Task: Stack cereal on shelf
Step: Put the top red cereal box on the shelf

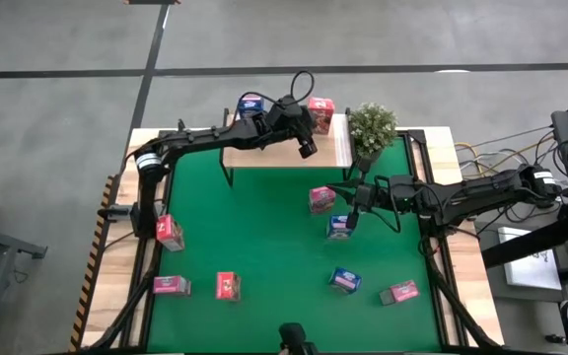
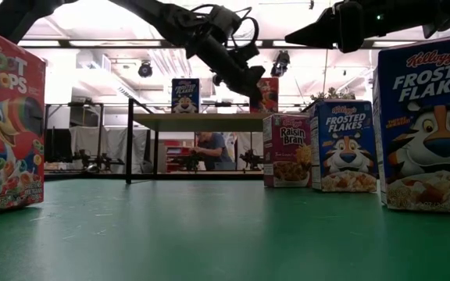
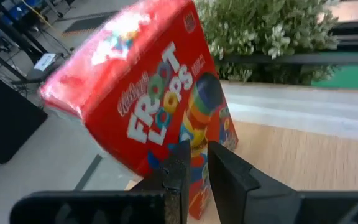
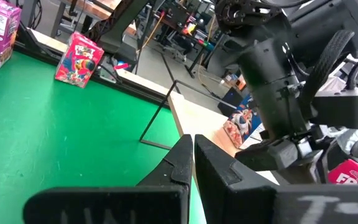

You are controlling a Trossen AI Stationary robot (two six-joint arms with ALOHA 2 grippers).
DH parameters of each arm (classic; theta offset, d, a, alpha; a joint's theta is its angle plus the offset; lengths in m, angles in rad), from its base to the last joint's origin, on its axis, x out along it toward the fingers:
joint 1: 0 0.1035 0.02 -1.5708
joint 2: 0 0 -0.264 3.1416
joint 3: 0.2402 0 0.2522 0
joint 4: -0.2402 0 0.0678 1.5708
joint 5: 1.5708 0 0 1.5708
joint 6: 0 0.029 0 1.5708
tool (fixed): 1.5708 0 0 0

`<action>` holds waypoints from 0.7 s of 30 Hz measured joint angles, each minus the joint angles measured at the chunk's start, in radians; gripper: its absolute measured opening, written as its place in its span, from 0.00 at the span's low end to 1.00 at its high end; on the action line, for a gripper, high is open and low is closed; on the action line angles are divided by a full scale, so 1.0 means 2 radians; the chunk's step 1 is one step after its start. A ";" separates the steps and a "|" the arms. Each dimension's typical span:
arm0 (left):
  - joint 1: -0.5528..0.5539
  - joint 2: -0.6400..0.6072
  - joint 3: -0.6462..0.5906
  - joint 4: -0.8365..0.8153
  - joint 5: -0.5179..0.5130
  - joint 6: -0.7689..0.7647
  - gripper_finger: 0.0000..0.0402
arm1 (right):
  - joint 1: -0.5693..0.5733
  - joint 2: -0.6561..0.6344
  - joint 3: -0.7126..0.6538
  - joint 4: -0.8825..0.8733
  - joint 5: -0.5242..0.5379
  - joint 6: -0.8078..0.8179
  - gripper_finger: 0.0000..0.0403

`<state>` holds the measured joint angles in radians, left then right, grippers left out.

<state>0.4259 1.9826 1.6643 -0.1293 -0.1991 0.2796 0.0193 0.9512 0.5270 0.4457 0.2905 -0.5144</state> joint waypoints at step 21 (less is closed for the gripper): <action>-0.003 0.009 0.008 0.016 0.032 -0.012 0.09 | 0.000 0.000 0.000 -0.004 0.009 -0.005 0.02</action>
<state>0.4198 1.9999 1.6806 -0.0964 -0.1356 0.2549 0.0193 0.9512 0.5274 0.4386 0.3085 -0.5243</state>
